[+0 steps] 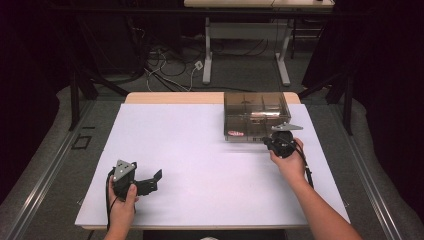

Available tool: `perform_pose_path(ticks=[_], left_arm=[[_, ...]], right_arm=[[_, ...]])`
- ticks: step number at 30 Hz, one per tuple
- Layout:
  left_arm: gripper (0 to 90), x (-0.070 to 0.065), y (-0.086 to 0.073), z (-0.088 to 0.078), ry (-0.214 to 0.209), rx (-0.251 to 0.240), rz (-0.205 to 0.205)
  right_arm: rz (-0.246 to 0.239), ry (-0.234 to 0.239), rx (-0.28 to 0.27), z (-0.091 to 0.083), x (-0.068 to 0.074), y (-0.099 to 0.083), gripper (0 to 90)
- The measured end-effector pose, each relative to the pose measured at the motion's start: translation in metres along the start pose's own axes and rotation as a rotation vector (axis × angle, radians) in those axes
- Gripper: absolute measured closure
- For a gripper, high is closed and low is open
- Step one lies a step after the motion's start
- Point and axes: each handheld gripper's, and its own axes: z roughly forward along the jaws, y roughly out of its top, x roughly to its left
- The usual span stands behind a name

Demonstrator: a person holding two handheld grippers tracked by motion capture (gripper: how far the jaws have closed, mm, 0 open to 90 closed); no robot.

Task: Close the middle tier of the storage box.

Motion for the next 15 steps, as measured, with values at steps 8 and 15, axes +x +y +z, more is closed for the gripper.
perform_pose_path(ticks=[8, 15], left_arm=[[0.4, 0.0, 0.0, 0.0, -0.001, 0.001, 0.002], [0.4, -0.001, 0.0, 0.0, -0.001, 0.001, 0.002]], right_arm=[[0.005, -0.011, 0.009, 0.0, -0.003, 0.008, 90.0], [0.002, -0.021, 0.016, 0.003, -0.004, 0.012, 90.0]])
